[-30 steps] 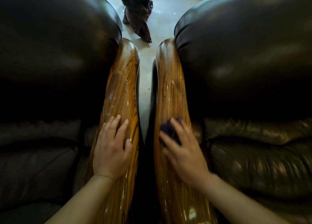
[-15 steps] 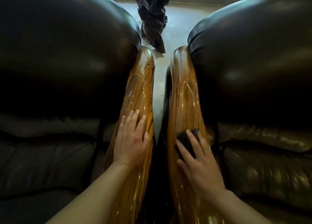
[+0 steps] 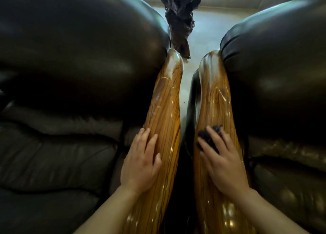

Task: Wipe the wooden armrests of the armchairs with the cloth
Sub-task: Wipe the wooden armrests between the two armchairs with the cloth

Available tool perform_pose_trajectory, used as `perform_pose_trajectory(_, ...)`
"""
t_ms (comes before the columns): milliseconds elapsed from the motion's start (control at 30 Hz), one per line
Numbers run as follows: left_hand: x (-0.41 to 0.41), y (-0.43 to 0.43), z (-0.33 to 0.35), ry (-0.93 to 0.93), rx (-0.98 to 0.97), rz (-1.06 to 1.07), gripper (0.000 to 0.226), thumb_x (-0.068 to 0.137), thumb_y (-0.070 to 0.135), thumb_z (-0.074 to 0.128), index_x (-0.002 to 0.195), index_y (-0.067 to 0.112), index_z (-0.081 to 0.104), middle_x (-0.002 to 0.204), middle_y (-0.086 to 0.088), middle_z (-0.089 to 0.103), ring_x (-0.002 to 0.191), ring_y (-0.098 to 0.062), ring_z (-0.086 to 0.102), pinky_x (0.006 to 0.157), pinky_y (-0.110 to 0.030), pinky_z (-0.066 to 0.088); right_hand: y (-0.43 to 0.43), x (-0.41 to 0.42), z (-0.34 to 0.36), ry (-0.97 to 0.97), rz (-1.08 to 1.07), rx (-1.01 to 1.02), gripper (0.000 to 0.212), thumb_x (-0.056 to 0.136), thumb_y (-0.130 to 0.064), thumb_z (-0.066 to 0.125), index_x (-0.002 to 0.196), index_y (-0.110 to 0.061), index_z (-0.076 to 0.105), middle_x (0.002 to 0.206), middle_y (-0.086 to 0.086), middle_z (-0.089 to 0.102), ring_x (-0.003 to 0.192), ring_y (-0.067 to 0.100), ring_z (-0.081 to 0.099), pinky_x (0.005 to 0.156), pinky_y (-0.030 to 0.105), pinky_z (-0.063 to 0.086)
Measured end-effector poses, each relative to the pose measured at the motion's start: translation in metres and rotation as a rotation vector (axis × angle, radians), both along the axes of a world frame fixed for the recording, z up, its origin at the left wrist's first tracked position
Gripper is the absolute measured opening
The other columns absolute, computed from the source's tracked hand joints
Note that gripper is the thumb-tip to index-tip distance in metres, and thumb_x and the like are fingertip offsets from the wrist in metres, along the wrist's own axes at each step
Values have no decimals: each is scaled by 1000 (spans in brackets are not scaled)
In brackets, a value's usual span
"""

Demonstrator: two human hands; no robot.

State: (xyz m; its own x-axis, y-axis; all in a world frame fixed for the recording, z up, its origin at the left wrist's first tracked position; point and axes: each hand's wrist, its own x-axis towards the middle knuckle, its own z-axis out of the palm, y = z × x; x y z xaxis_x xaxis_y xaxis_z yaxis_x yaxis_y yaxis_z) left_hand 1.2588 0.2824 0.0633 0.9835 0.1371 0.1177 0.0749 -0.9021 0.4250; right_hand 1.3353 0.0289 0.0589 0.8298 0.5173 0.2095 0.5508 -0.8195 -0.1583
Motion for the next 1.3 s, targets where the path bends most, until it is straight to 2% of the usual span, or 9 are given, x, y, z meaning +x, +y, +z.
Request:
perform_pose_trajectory(100,0,2,-4,-12,6,0,55,95,38,38,146,19,34,157,-5,27,149,-16,13,118,-41,22,-12,13,1,-26,164,-7,37,101,-33,48,137,-26,56,158,4,35,150,32,19,114,57,31)
perform_pose_trajectory(300,-1,4,-7,-31,-12,-4,54,95,36,38,146,21,33,157,-4,28,149,-14,12,117,-41,22,20,70,23,55,-174,173,40,98,-32,52,137,-24,57,154,4,39,145,31,28,113,56,32)
perform_pose_trajectory(400,-1,5,-8,-33,-16,-2,53,96,36,38,146,21,33,157,-4,29,149,-13,11,118,-40,21,13,46,16,0,14,32,38,94,-26,57,133,-23,60,153,5,40,147,33,24,114,57,30)
perform_pose_trajectory(500,0,5,-8,-35,-16,-11,53,96,35,38,147,21,33,157,-4,29,149,-13,11,118,-40,21,5,31,25,1,258,-80,33,90,-23,63,123,-23,67,142,6,54,139,35,37,107,56,40)
perform_pose_trajectory(600,-1,5,-9,-32,-12,-11,53,96,34,39,147,21,33,157,-4,28,149,-13,10,118,-40,20,32,44,50,87,144,132,31,93,-25,57,123,-21,67,132,5,59,124,27,49,97,48,48)
perform_pose_trajectory(733,0,6,-8,-28,-5,-10,54,95,34,38,147,21,32,158,-5,27,149,-14,10,118,-39,19,102,62,78,139,182,350,42,97,-31,52,139,-22,53,134,-4,56,126,15,44,103,28,37)
perform_pose_trajectory(933,-1,6,-6,-27,-38,-1,59,93,32,41,149,17,32,158,-8,26,148,-19,19,116,-44,31,172,71,61,113,365,91,46,97,-29,54,142,-21,51,145,0,51,142,23,34,119,43,23)
perform_pose_trajectory(1100,-1,5,-10,-53,-66,16,48,91,31,44,136,15,42,152,-6,31,145,-18,27,108,-42,42,125,50,24,31,448,76,41,97,-32,54,136,-23,54,142,-3,51,141,22,35,120,48,21)
perform_pose_trajectory(1300,1,6,-11,-18,5,3,57,93,33,40,147,16,33,159,-7,25,149,-17,13,116,-45,31,144,79,33,151,-44,320,40,95,-28,57,134,-16,56,141,2,49,137,25,37,115,47,31)
